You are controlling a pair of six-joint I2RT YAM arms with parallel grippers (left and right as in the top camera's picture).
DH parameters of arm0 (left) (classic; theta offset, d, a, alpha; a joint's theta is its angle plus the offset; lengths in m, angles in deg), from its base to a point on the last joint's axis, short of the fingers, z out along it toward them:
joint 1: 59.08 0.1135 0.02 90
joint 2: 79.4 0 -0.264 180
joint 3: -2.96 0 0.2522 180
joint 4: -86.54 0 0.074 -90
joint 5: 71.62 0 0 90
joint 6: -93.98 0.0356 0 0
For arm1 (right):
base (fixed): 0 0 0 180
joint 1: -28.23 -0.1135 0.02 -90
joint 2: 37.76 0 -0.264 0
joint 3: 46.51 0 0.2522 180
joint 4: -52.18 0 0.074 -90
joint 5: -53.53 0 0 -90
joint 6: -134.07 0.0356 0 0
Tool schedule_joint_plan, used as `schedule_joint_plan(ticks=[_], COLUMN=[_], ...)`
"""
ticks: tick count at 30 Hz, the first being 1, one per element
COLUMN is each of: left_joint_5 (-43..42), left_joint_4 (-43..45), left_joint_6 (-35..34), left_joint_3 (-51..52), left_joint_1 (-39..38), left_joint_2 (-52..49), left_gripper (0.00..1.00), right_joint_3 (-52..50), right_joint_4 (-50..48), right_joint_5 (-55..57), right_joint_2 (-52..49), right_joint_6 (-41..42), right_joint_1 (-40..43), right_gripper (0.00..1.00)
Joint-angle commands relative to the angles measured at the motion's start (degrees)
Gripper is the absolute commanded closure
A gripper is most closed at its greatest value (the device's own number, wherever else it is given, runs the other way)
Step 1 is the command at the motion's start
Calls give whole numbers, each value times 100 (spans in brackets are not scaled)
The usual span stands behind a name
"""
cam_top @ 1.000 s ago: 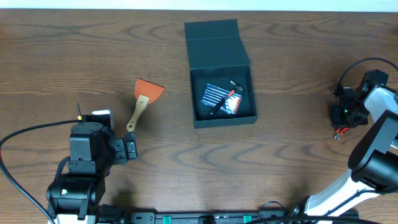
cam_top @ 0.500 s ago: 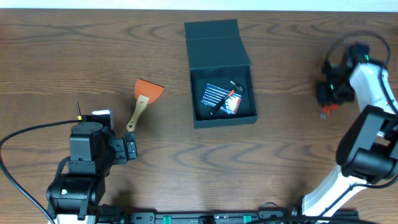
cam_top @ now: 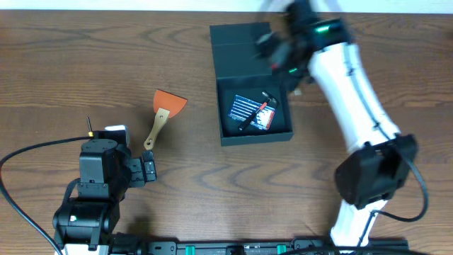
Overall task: Pack container
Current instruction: 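Carry the pliers with the right gripper into the black box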
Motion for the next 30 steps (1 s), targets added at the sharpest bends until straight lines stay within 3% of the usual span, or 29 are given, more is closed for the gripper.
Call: schedule_joint_plan(ticks=[1, 6, 18, 28, 30], left_joint_5=[-61, -61, -61, -61, -61], left_joint_4=[-13, -15, -15, -15, -15], left_joint_6=[-50, -50, -50, -50, -50], left_joint_3=[-118, -118, -118, -118, -118], left_joint_1=[-13, -13, -13, -13, -13], left_joint_2=[9, 11, 9, 9, 9], left_gripper=[2, 2, 1, 1, 2], right_joint_3=[-33, -79, -129, -144, -144], right_joint_4=[-184, -501, -227, -223, -229], right_joint_5=[160, 177, -564, -671, -688], right_joint_2=[-33, -197, -863, -1209, -1307], right_joint_6=[-1353, -1360, -2192, -2258, -2253], right_joint_1=[-365, -516, -476, -474, -474], right_gripper=[99, 99, 98, 92, 85])
